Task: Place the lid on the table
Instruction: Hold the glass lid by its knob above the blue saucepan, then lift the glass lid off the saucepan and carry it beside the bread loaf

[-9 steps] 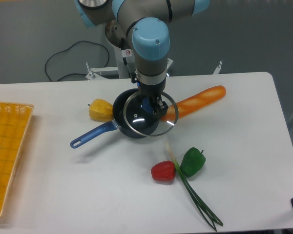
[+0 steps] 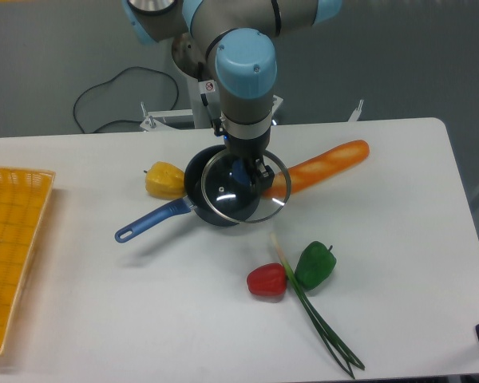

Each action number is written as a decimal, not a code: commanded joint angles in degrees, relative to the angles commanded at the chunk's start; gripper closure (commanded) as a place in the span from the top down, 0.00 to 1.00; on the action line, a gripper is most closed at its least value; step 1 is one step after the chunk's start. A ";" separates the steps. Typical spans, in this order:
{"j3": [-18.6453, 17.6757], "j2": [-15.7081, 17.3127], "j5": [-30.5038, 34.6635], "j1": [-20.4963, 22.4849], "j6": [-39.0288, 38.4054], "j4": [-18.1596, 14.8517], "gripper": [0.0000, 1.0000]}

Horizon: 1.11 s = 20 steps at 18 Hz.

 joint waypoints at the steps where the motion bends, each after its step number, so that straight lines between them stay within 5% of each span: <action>1: 0.09 0.09 -0.09 0.61 0.09 0.00 0.59; 8: 1.23 -0.35 0.44 2.64 0.00 0.79 0.59; 20: 5.80 -5.62 5.27 7.20 0.17 0.79 0.59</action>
